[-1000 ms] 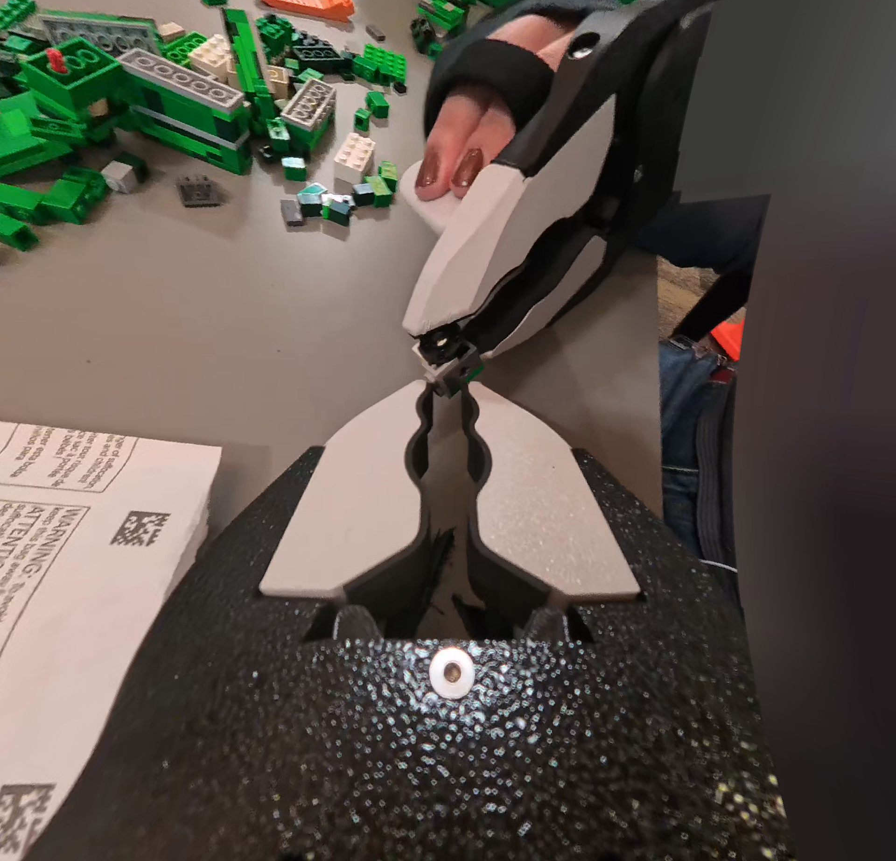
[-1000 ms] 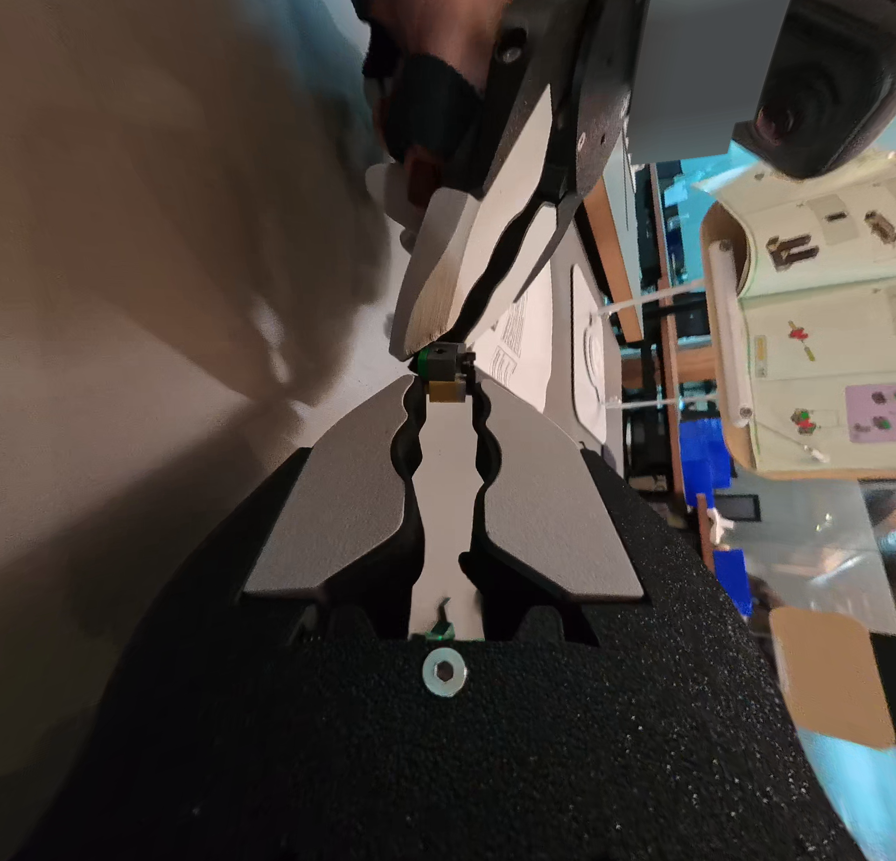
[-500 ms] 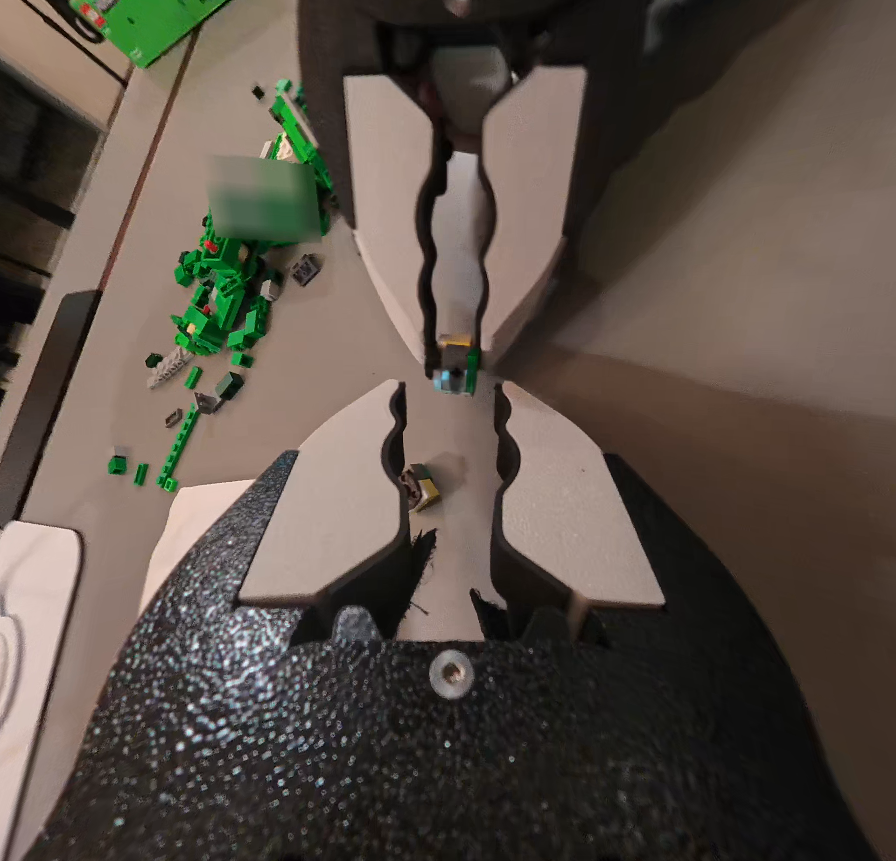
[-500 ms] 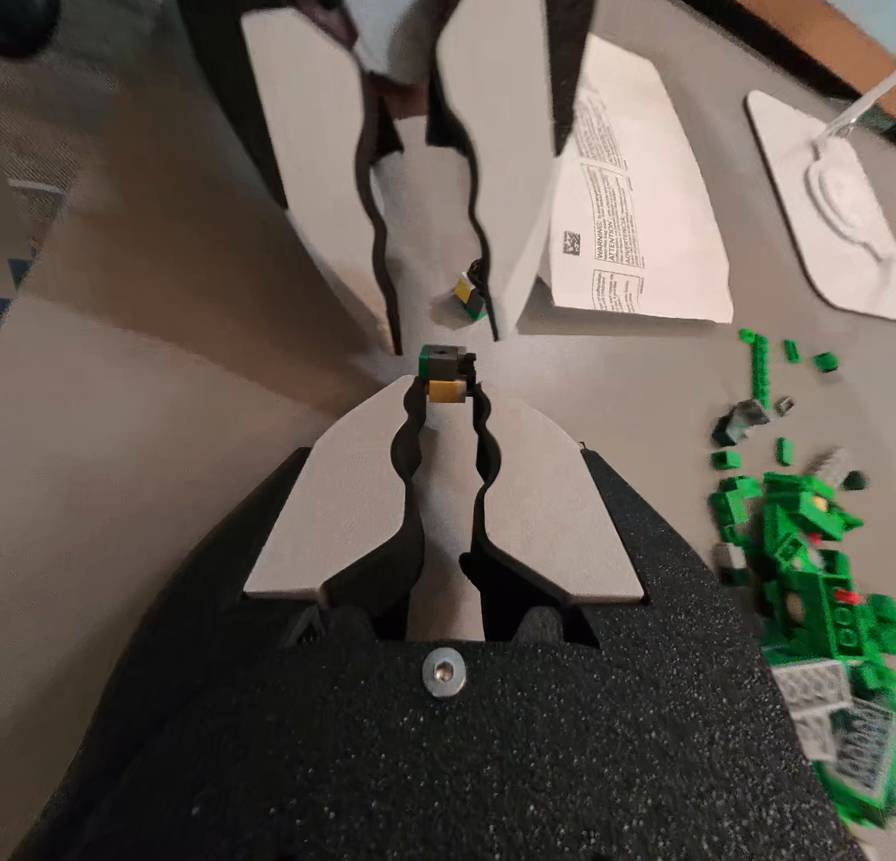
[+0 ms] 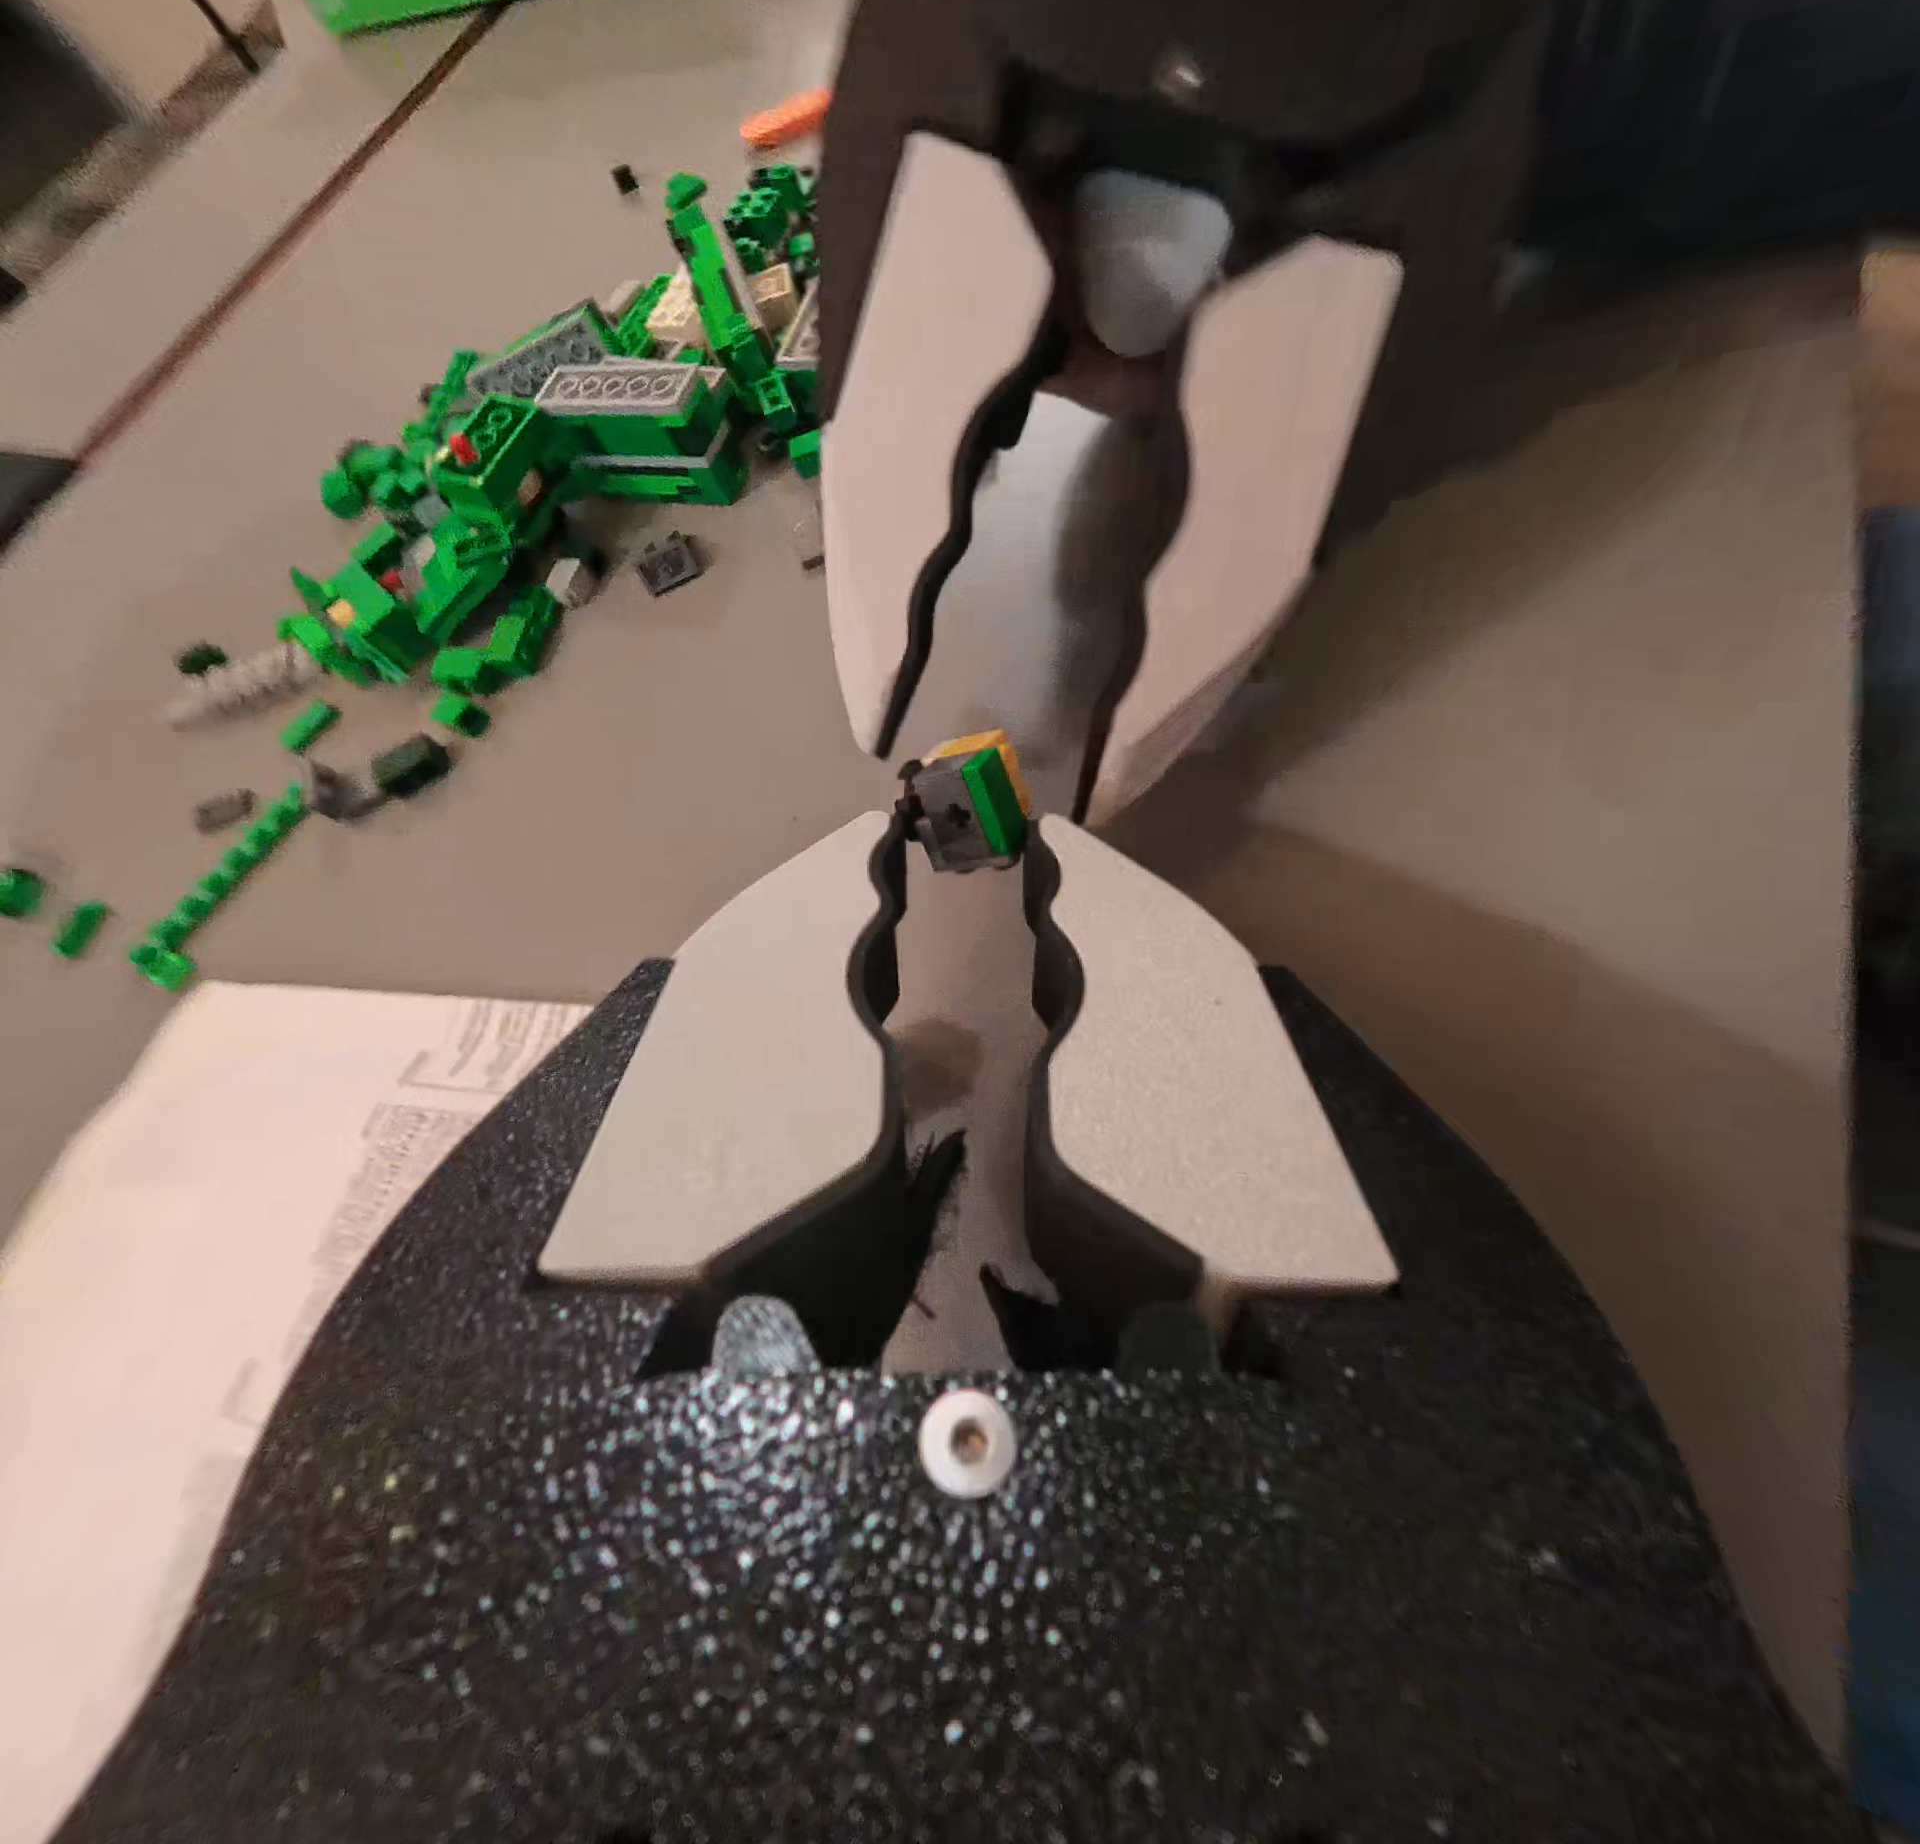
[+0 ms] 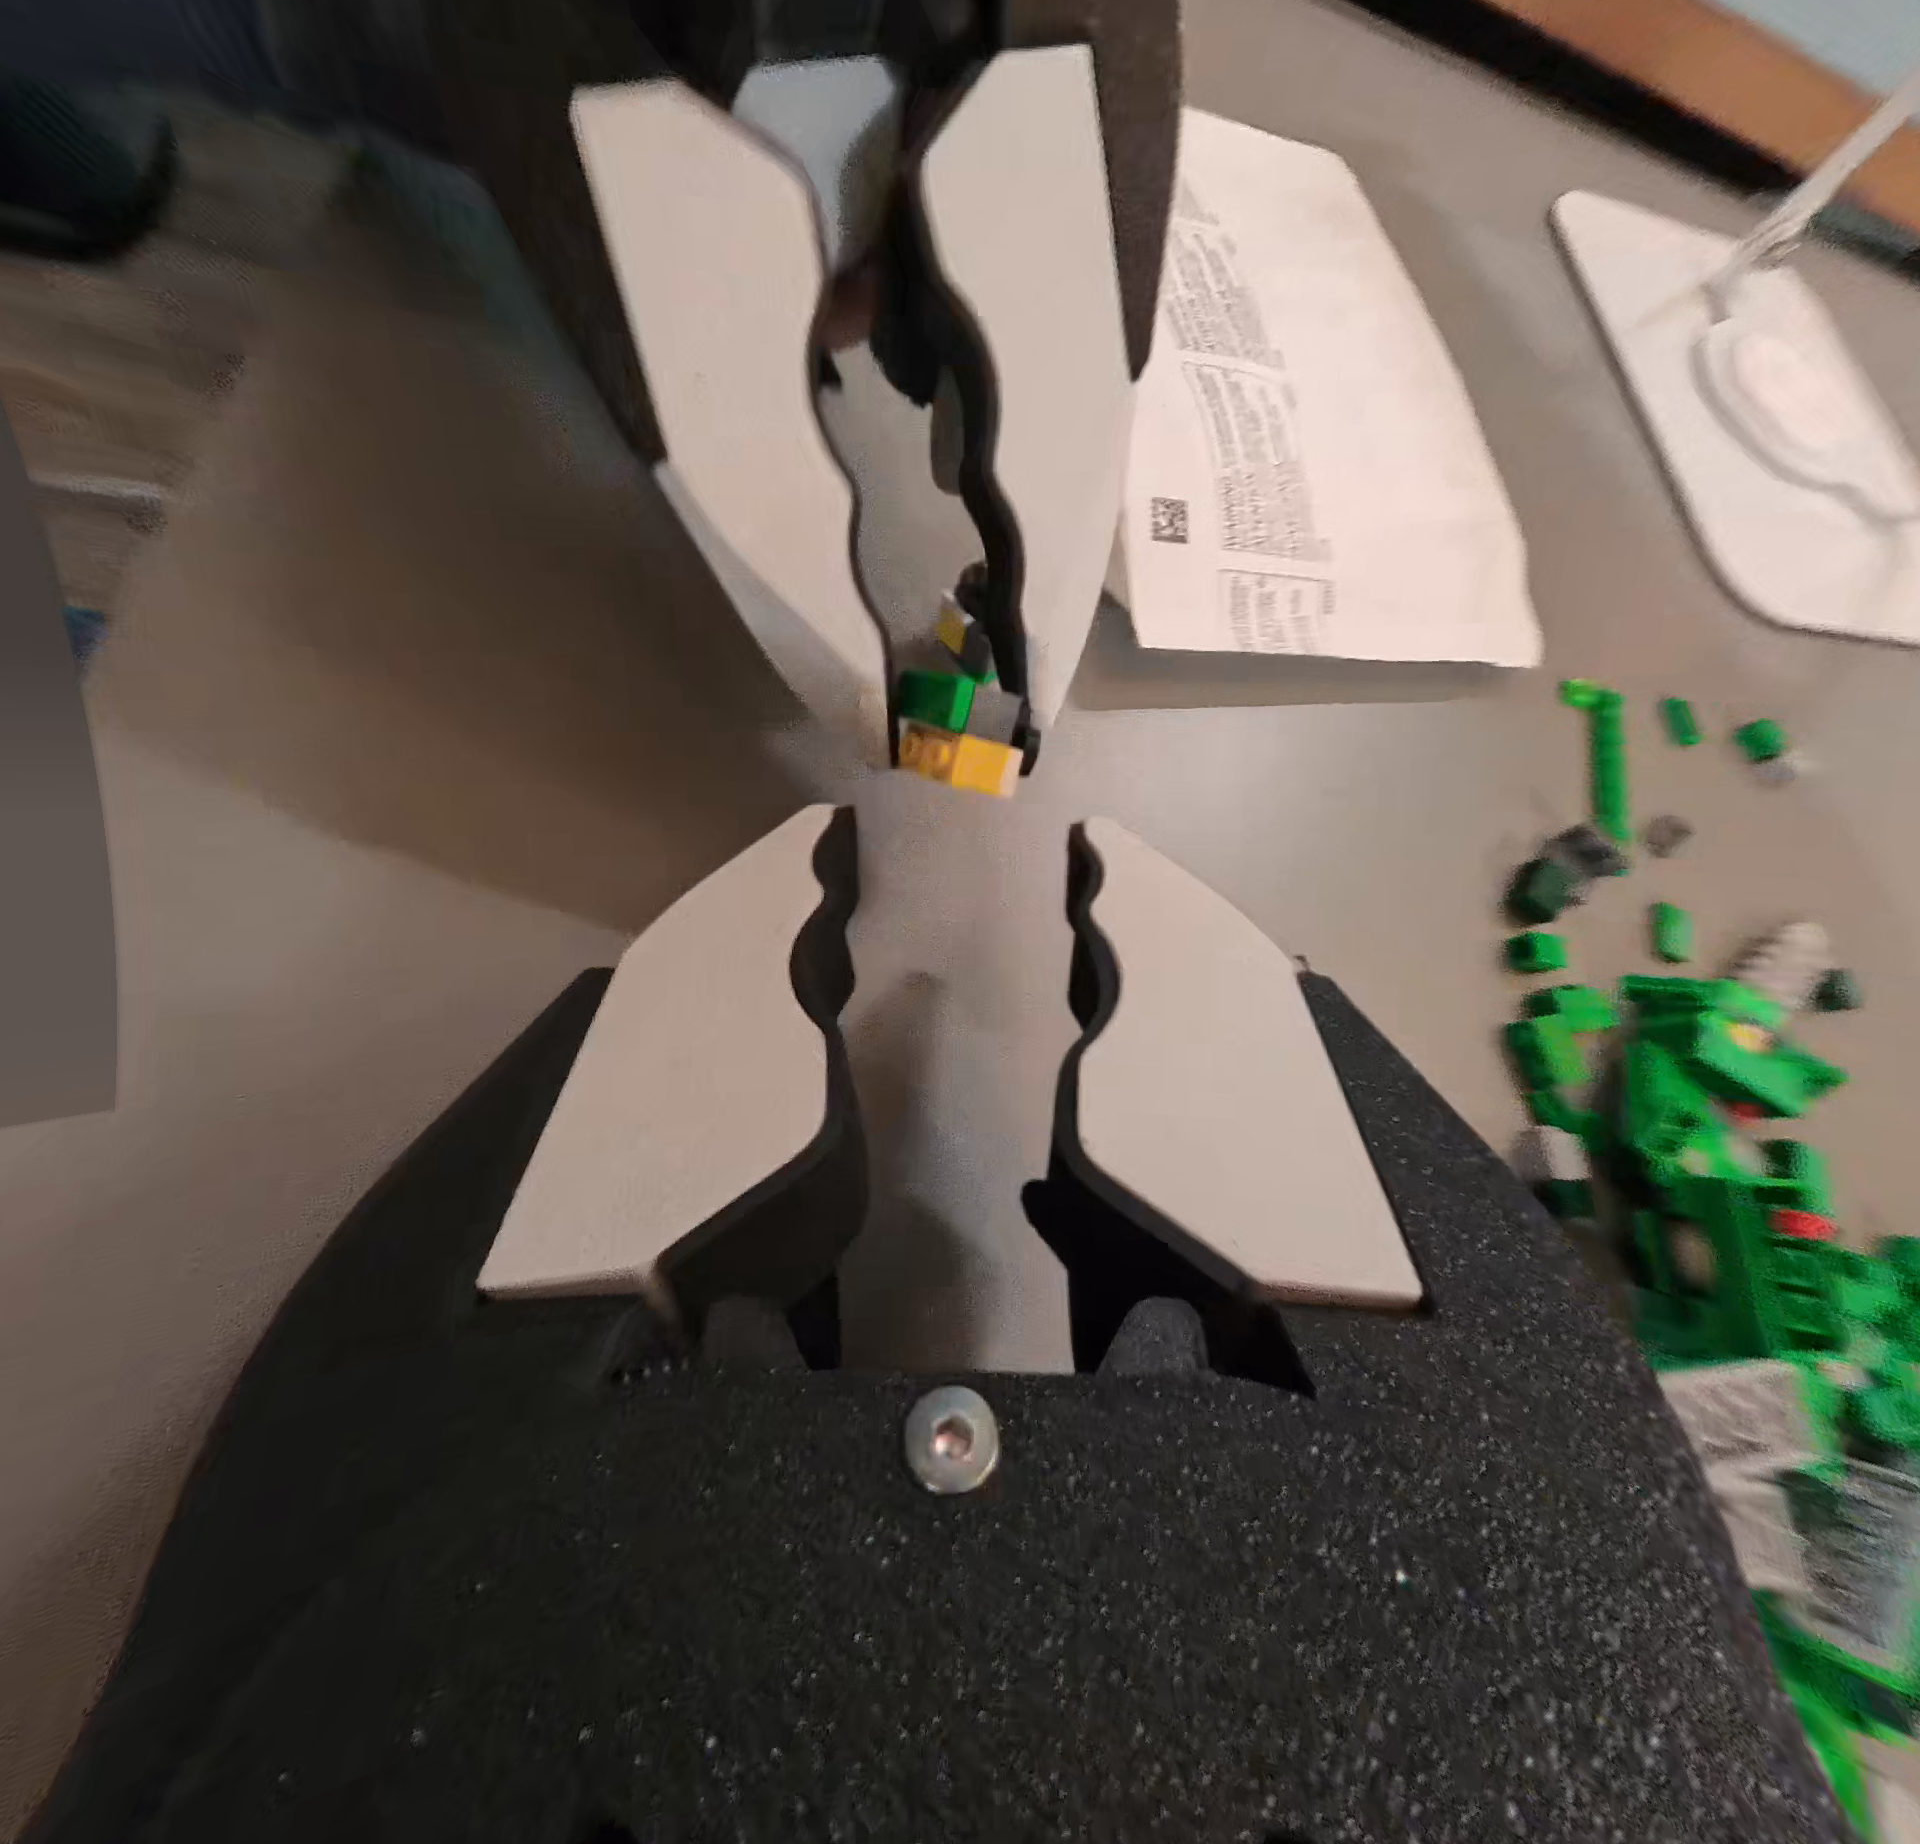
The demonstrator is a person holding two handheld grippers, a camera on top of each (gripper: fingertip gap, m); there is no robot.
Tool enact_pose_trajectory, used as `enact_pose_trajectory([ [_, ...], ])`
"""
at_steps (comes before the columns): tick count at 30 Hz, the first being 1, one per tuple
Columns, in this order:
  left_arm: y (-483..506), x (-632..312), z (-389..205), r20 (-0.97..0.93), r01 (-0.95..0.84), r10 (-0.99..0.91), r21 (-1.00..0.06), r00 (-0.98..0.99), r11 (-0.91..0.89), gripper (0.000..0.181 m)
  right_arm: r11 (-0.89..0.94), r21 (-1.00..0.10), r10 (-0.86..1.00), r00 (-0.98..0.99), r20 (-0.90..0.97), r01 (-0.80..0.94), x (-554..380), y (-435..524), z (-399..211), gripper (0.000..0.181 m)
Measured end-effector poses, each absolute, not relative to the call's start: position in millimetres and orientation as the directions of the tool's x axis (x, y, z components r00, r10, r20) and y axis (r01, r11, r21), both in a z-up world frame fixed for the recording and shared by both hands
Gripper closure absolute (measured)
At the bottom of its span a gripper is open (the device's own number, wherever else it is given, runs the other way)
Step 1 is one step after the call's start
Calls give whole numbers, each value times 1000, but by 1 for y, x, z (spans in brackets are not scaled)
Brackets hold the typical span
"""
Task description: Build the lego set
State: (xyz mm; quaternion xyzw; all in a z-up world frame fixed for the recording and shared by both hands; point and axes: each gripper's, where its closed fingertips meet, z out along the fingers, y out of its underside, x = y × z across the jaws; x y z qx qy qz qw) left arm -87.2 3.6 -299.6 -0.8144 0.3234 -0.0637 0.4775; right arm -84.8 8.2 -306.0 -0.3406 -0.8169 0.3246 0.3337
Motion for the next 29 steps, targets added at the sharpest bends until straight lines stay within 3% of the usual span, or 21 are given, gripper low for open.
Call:
enact_pose_trajectory([
  [3, 5, -89, -288, 68, -206, -547, -882, 834, -424, 160, 734, -640, 659, -466, 591, 226, -91, 13, -296, 137],
  [6, 4, -87, -276, 350, 58, -520, -866, 779, -497, 160, 839, -527, 536, -382, 753, 138, -94, 6, -286, 140],
  [10, 3, -84, -270, 498, 192, -507, -820, 703, -539, 160, 827, -550, 558, -293, 776, 116, -98, 5, -272, 143],
  [15, 5, -80, -271, 512, 202, -508, -814, 693, -545, 159, 822, -561, 562, -293, 774, 95, -96, 3, -267, 158],
  [18, 1, -77, -265, 485, 177, -569, -841, 663, -511, 154, 726, -683, 655, -386, 649, 84, -92, -6, -266, 161],
  [23, -7, -79, -267, 108, -144, -662, -938, 742, -315, 140, 585, -803, 716, -534, 450, 108, -84, -12, -272, 162],
  [29, -19, -64, -266, -67, -308, -744, -932, 665, -191, 148, 574, -807, 680, -628, 378, 136, -74, -18, -280, 162],
])
